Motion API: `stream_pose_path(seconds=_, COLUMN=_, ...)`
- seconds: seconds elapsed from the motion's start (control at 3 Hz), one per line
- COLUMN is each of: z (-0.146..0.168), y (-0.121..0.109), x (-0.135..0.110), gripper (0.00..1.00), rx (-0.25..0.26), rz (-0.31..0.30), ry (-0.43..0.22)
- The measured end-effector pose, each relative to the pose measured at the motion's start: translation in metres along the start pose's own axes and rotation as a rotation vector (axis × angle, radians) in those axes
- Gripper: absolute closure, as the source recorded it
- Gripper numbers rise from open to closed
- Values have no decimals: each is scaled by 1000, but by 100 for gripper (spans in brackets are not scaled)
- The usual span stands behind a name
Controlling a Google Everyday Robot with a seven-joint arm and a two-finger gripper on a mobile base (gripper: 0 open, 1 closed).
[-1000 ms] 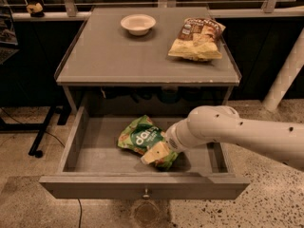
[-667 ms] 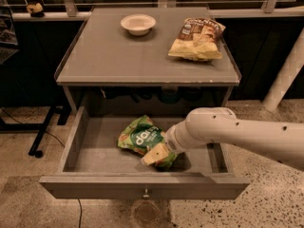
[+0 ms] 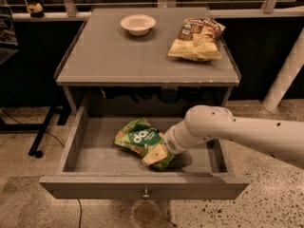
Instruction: Pick green rice chip bag from top drawer and place on counter
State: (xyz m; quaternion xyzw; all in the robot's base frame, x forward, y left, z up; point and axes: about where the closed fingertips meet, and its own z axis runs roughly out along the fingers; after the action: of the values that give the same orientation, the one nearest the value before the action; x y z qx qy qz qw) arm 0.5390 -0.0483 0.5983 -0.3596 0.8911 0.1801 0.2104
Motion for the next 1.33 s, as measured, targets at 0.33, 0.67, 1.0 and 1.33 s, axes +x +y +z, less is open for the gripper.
stream_pose_path(seconds=0.33, z=0, y=0, x=0, gripper=42, rx=0, rz=0, ry=0)
stream_pose_path(seconds=0.67, z=0, y=0, x=0, gripper=65, rx=0, rz=0, ry=0)
stream_pose_path(seconds=1.0, z=0, y=0, x=0, gripper=89, rx=0, rz=0, ry=0)
stream_pose_path(seconds=1.33, z=0, y=0, x=0, gripper=100, rx=0, rz=0, ry=0)
